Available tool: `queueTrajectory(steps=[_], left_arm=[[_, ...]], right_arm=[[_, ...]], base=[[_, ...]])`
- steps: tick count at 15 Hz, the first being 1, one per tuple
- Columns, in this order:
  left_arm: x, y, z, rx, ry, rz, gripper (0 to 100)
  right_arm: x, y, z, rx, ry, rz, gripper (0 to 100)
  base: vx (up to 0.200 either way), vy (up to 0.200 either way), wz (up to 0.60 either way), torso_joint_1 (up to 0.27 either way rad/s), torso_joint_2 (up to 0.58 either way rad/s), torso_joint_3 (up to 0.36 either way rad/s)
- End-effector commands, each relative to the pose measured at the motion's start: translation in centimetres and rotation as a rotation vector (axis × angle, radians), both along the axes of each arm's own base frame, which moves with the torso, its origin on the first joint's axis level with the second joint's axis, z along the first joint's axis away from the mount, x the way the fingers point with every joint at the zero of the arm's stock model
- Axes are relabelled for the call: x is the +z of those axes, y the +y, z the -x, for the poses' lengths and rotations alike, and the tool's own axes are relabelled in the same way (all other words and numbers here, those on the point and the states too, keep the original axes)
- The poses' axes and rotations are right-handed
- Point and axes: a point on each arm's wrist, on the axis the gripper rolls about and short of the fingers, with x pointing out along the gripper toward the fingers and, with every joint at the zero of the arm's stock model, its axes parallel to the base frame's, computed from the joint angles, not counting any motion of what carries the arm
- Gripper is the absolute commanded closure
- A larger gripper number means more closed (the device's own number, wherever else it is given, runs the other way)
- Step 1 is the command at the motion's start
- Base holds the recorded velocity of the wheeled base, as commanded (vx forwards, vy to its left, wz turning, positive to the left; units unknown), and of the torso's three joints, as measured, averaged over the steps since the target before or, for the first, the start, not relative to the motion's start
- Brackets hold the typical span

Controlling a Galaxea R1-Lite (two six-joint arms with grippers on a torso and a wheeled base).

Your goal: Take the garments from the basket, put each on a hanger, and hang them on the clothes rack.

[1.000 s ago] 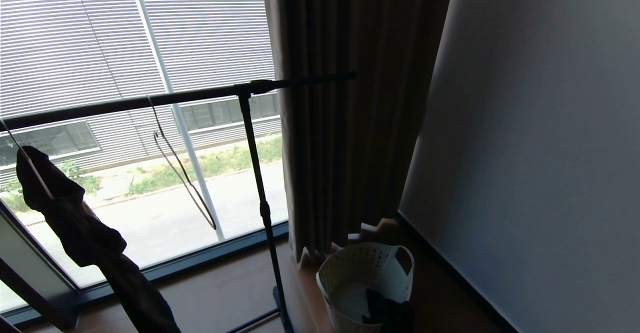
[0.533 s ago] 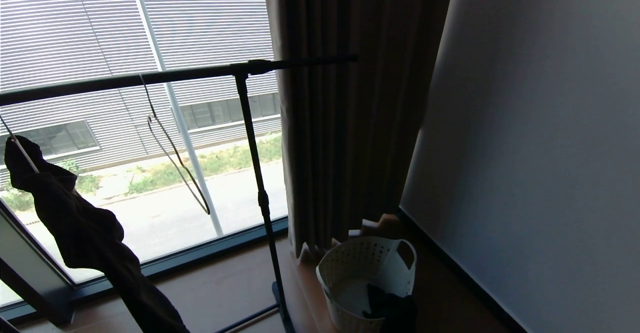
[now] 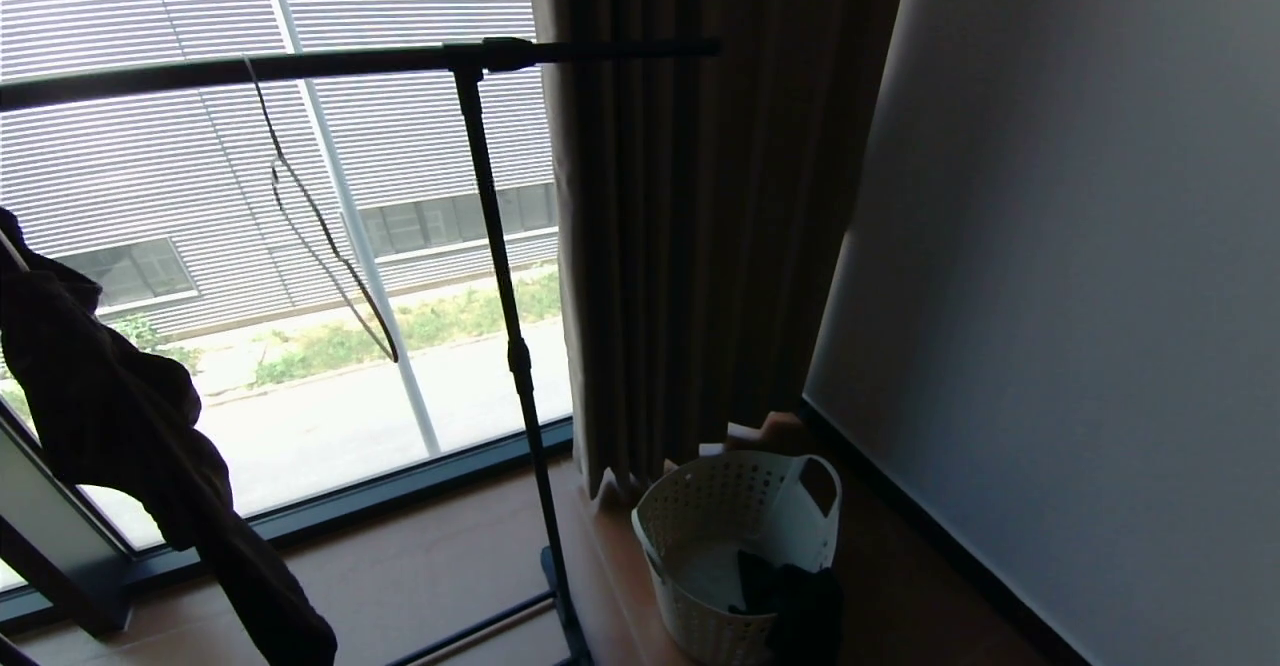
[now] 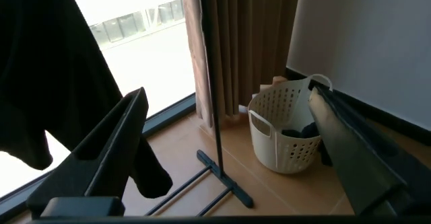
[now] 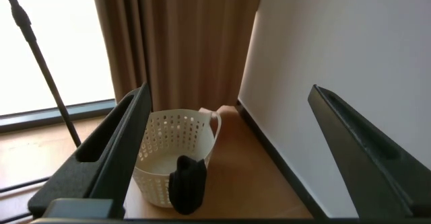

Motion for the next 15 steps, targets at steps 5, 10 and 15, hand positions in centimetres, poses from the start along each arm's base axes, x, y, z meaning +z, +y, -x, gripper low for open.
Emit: queueTrajectory(steps=[5,10,15], left_arm=[[0.01,0.0,-0.02,0.001,0.003,0.003,0],[0.01,0.0,-0.02,0.0,0.004,0.006,0],[0.01,0.0,-0.02,0.001,0.004,0.006,0]], right_arm=[[0.01,0.0,-0.02,0.001,0.002,0.0,0],[0.01,0.0,-0.02,0.002,0.002,0.0,0],[0.01,0.0,-0.02,0.002,0.002,0.0,0]], base=[[0.0,0.0,0.0,-0.158,0.51,0.348],[0.0,0.0,0.0,-0.114,0.48,0.359],[0.0,0.0,0.0,-0.058,0.46,0.389]])
